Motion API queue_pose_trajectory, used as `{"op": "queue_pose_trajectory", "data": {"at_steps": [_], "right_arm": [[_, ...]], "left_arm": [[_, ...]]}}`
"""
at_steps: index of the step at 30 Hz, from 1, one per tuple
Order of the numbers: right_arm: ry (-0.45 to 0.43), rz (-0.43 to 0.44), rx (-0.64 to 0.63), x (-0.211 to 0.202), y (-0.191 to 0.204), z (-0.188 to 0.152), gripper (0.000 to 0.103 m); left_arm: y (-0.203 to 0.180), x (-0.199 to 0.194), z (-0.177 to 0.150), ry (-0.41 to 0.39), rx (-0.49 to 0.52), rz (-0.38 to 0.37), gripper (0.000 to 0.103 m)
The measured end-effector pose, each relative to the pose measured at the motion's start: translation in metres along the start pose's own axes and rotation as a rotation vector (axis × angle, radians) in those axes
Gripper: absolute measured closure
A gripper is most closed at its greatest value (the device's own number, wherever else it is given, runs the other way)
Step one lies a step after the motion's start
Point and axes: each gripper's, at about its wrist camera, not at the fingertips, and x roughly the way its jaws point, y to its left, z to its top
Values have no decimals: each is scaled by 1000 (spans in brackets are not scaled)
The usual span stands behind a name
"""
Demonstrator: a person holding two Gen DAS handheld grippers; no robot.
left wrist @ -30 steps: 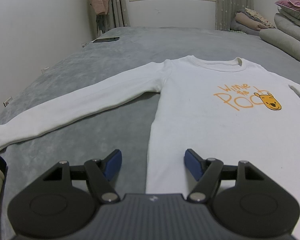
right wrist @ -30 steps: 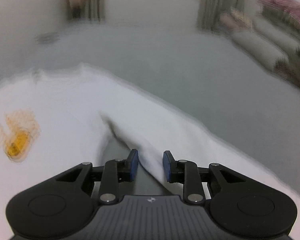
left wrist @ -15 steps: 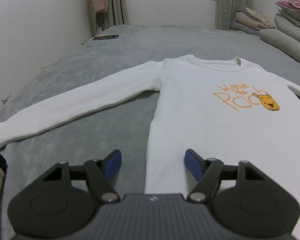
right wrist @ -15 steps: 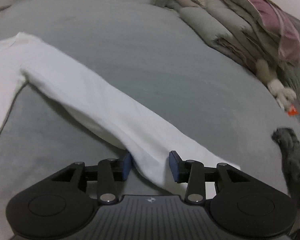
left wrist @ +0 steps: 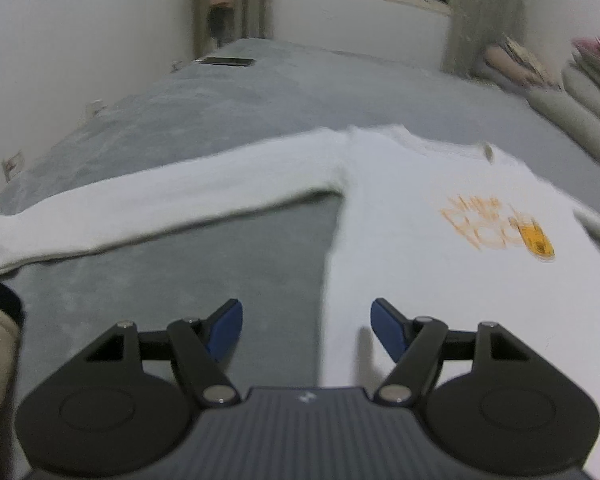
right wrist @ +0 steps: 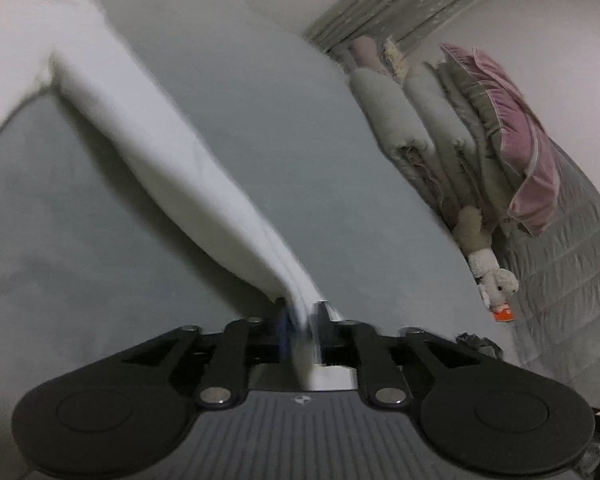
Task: Fold clothes
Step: 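Release the shirt hem and move the open right gripper over the shirt body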
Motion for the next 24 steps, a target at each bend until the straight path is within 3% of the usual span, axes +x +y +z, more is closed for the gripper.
{"op": "queue_pose_trajectory", "data": {"at_steps": [4, 9, 12, 14, 18, 24], "right_arm": [[-24, 20, 10, -23, 5, 17, 44], [-160, 181, 93, -73, 11, 42, 44], [-289, 374, 126, -106, 28, 60, 44], [-339, 480, 138, -121, 44, 69, 47], [-393, 651, 155, -141, 81, 80, 68], [-276, 711, 138, -108, 102, 62, 73]], "left_arm": [[25, -1, 10, -6, -77, 39, 34], [47, -1, 17, 4, -152, 76, 34], [41, 0, 14, 14, -135, 65, 34], [37, 0, 11, 20, -121, 56, 34], [28, 2, 6, 33, -94, 38, 34], [11, 2, -3, 53, -31, 9, 34]]}}
